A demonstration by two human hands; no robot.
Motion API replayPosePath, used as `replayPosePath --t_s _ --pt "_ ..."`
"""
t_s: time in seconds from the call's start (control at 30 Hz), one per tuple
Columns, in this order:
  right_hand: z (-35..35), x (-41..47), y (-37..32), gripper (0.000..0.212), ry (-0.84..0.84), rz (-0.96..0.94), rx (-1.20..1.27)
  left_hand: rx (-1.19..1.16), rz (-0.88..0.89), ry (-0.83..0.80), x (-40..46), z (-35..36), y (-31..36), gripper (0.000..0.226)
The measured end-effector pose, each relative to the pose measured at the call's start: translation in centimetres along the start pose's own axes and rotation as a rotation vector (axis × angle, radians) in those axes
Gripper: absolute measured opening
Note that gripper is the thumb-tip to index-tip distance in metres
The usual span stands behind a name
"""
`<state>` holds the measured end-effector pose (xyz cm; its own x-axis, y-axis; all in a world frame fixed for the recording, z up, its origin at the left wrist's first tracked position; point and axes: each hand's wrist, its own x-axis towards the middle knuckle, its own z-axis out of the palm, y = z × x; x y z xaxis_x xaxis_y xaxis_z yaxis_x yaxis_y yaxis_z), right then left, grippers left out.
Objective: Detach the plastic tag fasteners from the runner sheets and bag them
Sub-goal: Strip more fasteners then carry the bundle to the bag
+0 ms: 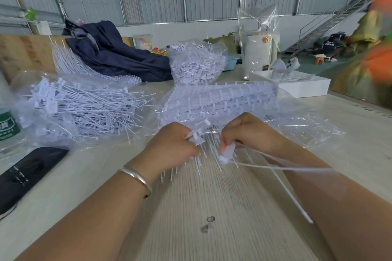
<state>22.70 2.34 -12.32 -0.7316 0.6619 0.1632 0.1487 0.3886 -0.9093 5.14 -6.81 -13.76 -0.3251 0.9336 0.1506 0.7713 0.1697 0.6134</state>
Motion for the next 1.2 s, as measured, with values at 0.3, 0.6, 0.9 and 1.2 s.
replayPosePath --t_s 0.3,0.6,0.9,1.2 --pt "-0.1 1.1 1.4 0.015 0.260 -0.114 0.029 -0.602 -0.134 -0.117 0.0 -0.2 0.3 0.032" --pt "0.2 0.9 1.5 0.023 0.207 -0.182 -0.214 -0.739 -0.368 -0.152 -0.1 -0.1 -0.5 0.027" --pt "0.6 0.8 1.4 0.018 0.122 -0.208 -0.308 -1.049 -0.497 -0.190 0.4 0.2 -0.1 0.053" --pt "0.8 0.3 1.0 0.011 0.111 -0.274 -0.253 -0.963 -0.304 -0.197 0.0 0.3 0.4 0.040"
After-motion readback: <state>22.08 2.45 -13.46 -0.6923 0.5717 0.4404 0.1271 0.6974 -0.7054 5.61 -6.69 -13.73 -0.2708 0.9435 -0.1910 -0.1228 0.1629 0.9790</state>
